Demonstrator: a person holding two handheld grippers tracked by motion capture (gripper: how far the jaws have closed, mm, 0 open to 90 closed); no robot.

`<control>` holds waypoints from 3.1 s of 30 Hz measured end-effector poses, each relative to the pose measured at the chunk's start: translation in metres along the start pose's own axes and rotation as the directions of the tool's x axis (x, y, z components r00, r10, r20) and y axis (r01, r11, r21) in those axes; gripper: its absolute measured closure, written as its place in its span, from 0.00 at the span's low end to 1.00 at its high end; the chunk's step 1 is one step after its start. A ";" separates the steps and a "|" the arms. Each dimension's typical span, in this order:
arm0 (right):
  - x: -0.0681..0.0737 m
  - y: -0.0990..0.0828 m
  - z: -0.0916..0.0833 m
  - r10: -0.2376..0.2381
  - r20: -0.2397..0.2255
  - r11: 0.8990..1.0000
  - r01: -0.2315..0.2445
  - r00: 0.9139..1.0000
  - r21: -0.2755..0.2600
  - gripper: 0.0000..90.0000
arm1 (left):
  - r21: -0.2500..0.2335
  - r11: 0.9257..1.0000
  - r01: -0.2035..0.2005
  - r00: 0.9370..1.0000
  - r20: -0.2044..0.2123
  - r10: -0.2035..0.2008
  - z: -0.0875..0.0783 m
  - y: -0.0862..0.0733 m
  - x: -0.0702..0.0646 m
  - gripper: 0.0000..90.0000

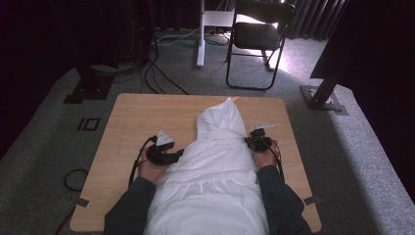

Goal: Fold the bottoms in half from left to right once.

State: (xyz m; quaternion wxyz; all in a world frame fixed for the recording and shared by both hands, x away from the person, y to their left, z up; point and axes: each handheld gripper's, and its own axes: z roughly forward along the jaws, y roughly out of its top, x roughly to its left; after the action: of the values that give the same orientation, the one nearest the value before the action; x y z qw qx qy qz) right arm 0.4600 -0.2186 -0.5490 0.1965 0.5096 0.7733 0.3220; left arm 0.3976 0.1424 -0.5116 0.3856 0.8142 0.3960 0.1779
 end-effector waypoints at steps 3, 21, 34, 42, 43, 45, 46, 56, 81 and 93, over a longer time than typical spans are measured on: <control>0.000 0.000 0.000 -0.001 -0.004 1.000 0.001 1.000 -0.001 0.92 | 0.057 0.998 -0.011 1.000 0.017 0.010 0.035 0.008 -0.007 0.51; 0.040 -0.048 -0.051 -0.133 -0.133 0.988 0.142 0.982 0.059 0.91 | 0.058 0.995 -0.084 0.996 0.034 0.082 0.000 -0.055 -0.036 0.92; 0.114 0.025 -0.047 -0.368 -0.221 0.929 0.346 0.903 -0.130 0.49 | 0.049 0.995 -0.083 0.996 0.026 0.081 0.002 -0.055 -0.037 0.92; 0.144 0.033 0.004 -0.516 -0.200 0.853 0.520 0.833 -0.038 0.61 | 0.042 0.995 -0.087 0.996 0.018 0.086 0.002 -0.056 -0.038 0.92; 0.141 0.037 0.004 -0.503 -0.202 0.861 0.507 0.840 -0.034 0.72 | 0.042 0.995 -0.089 0.996 0.016 0.089 0.002 -0.056 -0.038 0.92; 0.128 0.047 -0.001 -0.442 -0.203 0.896 0.439 0.874 -0.062 0.85 | 0.044 0.995 -0.094 0.996 0.016 0.093 0.002 -0.056 -0.039 0.93; 0.120 0.053 -0.005 -0.405 -0.193 0.914 0.397 0.893 -0.081 0.87 | 0.044 0.995 -0.093 0.996 0.015 0.093 0.002 -0.057 -0.040 0.94; 0.015 0.080 -0.023 -0.024 -0.032 0.989 0.019 0.999 -0.146 0.97 | 0.041 0.994 -0.097 0.995 0.023 0.096 -0.002 -0.060 -0.044 0.95; 0.039 0.005 0.008 -0.132 -0.101 0.991 0.133 0.986 -0.001 0.55 | 0.051 0.993 -0.106 0.994 -0.027 0.107 0.055 0.038 -0.029 0.61; 0.058 -0.019 -0.013 -0.118 -0.097 0.993 0.117 0.988 -0.009 0.62 | 0.099 0.995 -0.032 0.999 -0.011 0.033 0.055 -0.004 -0.029 0.64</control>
State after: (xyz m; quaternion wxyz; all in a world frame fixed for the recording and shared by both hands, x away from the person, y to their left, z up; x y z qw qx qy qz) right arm 0.4161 -0.1740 -0.5517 0.1779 0.4464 0.8102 0.3355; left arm 0.4101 0.0950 -0.5494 0.3396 0.8374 0.3934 0.1695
